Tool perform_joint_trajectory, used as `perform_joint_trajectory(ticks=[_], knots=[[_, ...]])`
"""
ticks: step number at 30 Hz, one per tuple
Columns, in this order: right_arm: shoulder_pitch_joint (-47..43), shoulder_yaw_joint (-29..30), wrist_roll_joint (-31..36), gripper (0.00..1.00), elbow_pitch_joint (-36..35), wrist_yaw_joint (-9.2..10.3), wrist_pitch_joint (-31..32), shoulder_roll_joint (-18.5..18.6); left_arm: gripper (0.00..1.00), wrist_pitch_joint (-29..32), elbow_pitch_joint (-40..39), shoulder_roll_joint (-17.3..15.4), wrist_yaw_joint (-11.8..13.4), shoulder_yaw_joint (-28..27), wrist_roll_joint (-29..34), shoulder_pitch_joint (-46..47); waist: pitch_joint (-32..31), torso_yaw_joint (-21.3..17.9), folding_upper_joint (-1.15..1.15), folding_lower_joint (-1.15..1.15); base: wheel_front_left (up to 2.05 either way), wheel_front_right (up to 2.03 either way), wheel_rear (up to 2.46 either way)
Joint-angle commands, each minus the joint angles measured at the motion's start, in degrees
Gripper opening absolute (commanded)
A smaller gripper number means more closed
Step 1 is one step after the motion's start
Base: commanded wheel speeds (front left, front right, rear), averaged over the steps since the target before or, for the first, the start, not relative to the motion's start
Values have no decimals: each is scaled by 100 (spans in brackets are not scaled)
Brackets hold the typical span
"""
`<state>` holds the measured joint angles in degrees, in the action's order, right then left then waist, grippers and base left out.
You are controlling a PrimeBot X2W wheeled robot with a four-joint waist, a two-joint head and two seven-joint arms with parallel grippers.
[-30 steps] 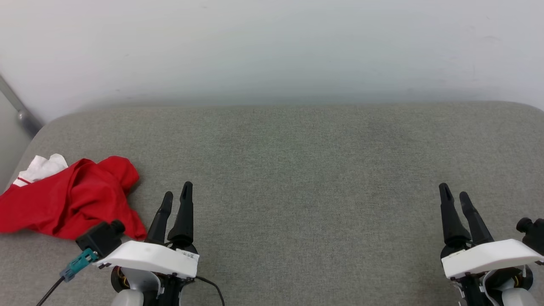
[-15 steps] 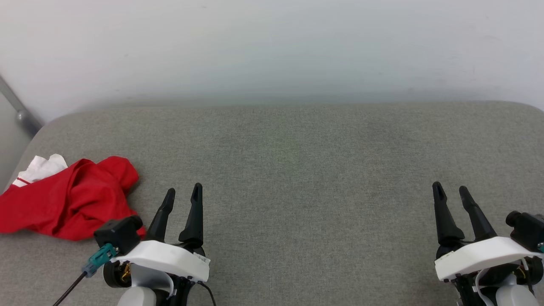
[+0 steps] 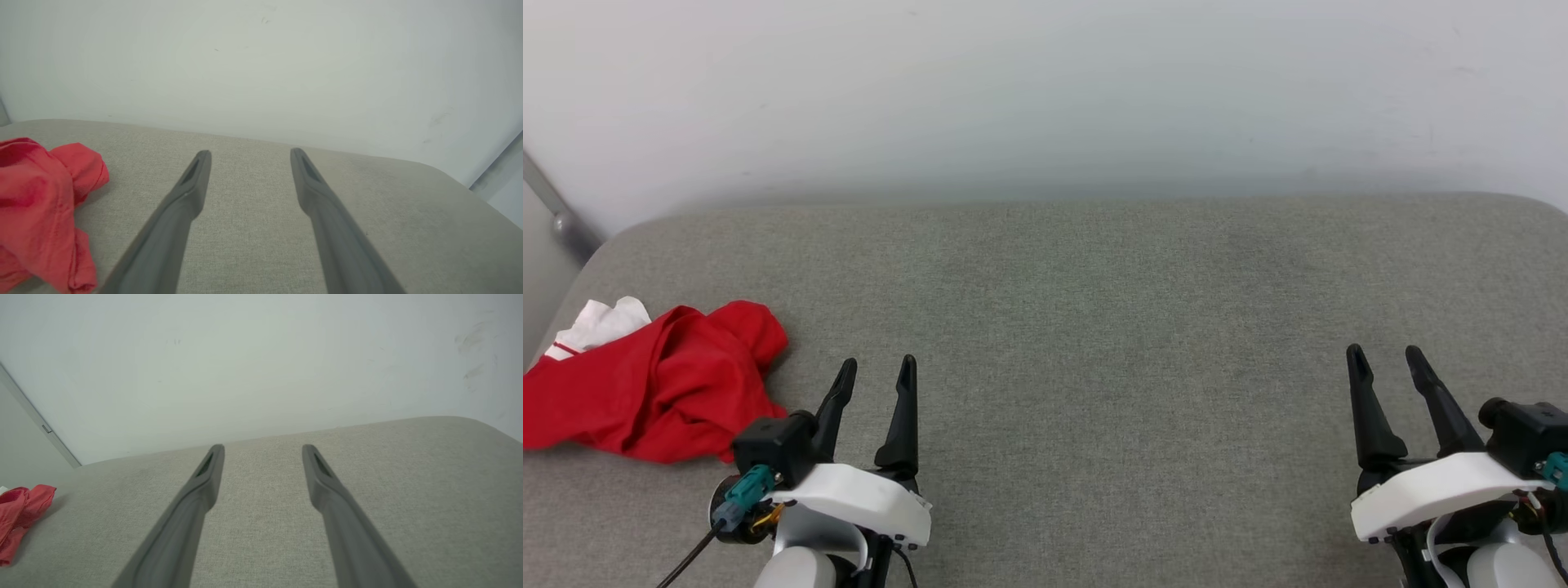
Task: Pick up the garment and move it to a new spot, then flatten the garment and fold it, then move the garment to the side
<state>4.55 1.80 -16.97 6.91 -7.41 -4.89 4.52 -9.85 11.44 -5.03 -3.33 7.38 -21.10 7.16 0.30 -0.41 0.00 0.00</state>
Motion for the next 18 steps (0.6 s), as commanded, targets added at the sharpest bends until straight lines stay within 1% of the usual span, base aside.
perform_joint_trajectory(ticks=[1, 9, 18], knots=[[-20, -5, 136, 100, -78, -12, 11, -10, 100, -51, -27, -46, 27, 30, 120, 119, -1, -1, 0, 0, 0, 0, 0], [-77, -4, 530, 100, -177, -12, 47, -50, 100, -159, 18, -86, 112, 109, 488, 139, -5, -9, 0, 0, 0, 0, 0], [-112, 29, 891, 100, -252, -13, 24, -97, 100, -264, 88, -85, 127, 152, 824, 140, -7, -17, 0, 0, 0, 0, 0]])
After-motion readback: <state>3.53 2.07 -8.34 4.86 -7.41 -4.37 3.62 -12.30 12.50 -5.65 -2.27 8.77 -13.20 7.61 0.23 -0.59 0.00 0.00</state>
